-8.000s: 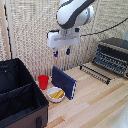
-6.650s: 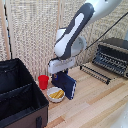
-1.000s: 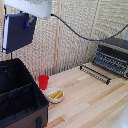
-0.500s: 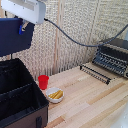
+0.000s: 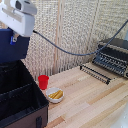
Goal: Gently maneuver your gripper in the book's direction. Confidently hold the book by angling your gripper properly. Relocate the book to the caddy. Pinpoint the back pocket of the caddy and set the book down inside it.
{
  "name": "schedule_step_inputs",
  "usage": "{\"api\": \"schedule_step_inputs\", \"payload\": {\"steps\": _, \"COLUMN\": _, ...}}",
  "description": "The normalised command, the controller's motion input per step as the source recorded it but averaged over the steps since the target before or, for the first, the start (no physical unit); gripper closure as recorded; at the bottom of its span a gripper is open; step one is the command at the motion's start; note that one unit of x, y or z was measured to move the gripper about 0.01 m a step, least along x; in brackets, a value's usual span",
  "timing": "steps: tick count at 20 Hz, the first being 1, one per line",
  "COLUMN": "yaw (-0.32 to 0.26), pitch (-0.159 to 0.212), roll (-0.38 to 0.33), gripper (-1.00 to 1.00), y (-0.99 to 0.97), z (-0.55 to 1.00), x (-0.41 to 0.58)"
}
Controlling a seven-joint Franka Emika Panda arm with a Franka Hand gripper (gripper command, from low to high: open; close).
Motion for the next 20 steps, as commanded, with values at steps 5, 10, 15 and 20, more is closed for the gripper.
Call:
{"api": "schedule_step_inputs", "payload": {"steps": 5, "yaw": -0.109, "pitch": 0.009, "roll": -0.03, "gripper": 1.0, "y": 0.45, "z": -0.2, "x": 0.455}}
{"api": "schedule_step_inputs", "payload": {"steps": 10, "yaw": -0.043, "pitch": 0.007, "roll": -0.014, "gripper": -1.0, "y": 0.06, "z": -0.06, "x": 0.291}}
{"api": "schedule_step_inputs", "payload": {"steps": 15, "yaw": 0.049, "pitch": 0.033, "roll": 0.0, "gripper": -1.0, "y": -0.12, "z": 0.12, "x": 0.277}}
{"api": "schedule_step_inputs", "payload": {"steps": 20, "yaw": 0.025, "pitch": 0.093, "roll": 0.029, "gripper": -1.0, "y": -0.19, "z": 0.23, "x": 0.147}}
